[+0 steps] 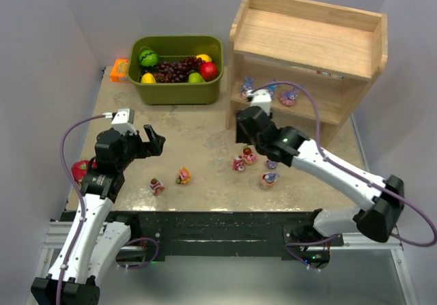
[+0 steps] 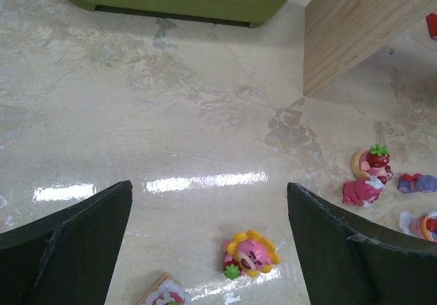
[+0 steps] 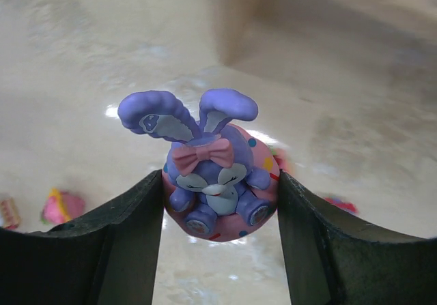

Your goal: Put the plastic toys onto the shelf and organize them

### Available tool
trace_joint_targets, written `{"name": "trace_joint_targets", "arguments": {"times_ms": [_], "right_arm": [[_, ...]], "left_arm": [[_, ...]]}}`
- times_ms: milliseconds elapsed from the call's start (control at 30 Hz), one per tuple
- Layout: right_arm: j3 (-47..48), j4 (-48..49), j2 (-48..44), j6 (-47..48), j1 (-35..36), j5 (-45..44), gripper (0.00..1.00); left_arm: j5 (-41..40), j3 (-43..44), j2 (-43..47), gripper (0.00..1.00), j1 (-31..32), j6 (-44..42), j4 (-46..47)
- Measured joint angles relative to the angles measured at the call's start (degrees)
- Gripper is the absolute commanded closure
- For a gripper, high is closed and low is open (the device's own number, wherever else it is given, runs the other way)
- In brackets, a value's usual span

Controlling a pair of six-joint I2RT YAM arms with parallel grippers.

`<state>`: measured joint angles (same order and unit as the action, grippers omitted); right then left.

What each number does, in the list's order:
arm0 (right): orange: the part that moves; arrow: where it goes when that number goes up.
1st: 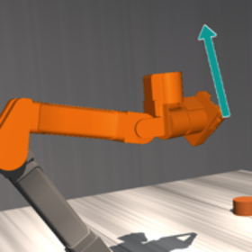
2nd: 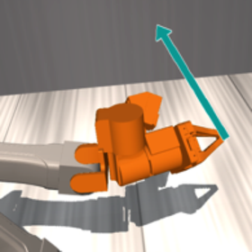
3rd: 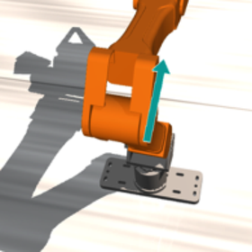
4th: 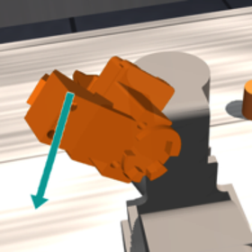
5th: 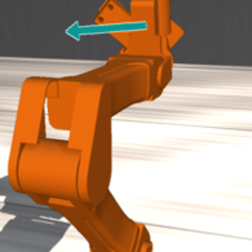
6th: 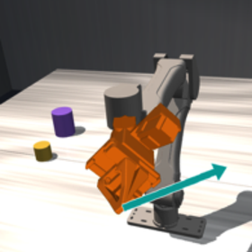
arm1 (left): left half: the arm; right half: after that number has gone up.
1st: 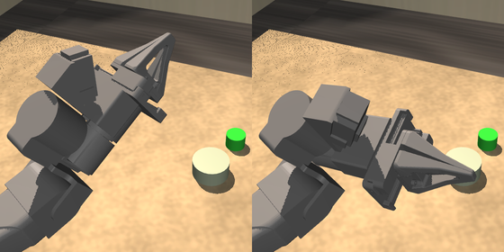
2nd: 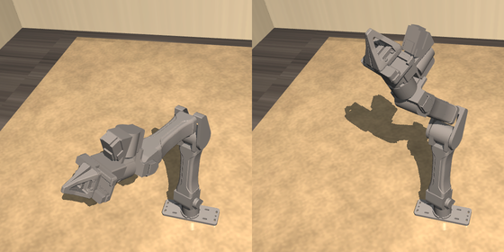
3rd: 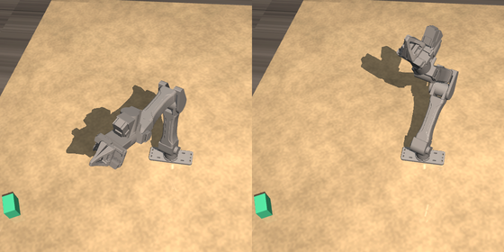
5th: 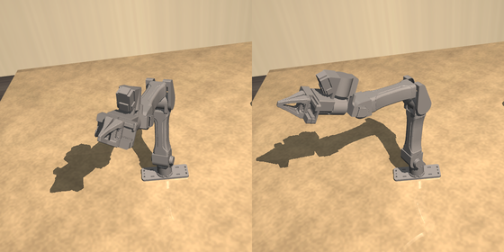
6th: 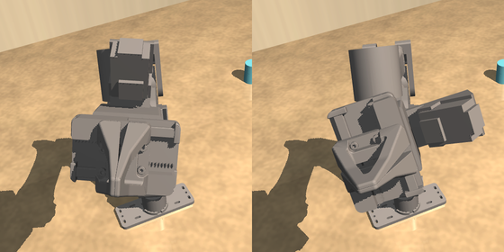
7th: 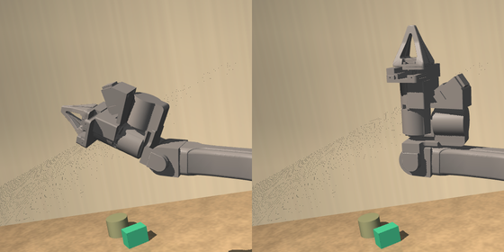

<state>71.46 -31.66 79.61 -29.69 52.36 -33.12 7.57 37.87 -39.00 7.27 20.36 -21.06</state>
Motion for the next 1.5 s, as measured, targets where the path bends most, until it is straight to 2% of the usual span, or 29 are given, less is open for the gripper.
{"name": "trace_joint_targets", "arguments": {"times_ms": [167,300,500,633,833,1500], "right_arm": [[-1.81,-7.5,-11.15,-1.2,-9.53,-4.02,1.0],[-2.21,-9.75,-17.16,-0.72,-17.27,-4.94,1.0],[-4.11,-10.38,-16.68,1.07,-27.78,-4.83,1.0],[-4.96,-10.23,-15.17,2.25,-31.95,-4.39,1.0],[-4.94,-8.61,-14.73,3.43,-34.84,-3.39,1.0],[-3.56,-3.54,-9.66,5.7,-37.31,-3.21,1.0]], "left_arm": [[0.7,-0.13,0.24,0.01,0.0,0.02,0.02],[1.14,-0.13,0.24,0.0,0.0,0.02,0.02],[1.2,-0.17,0.31,0.01,0.0,0.02,0.02],[1.18,-0.17,0.31,0.0,0.0,0.02,0.0],[1.18,-0.17,0.28,0.01,0.0,0.02,0.0],[1.03,-0.17,-0.04,0.01,0.0,0.0,0.0]]}}
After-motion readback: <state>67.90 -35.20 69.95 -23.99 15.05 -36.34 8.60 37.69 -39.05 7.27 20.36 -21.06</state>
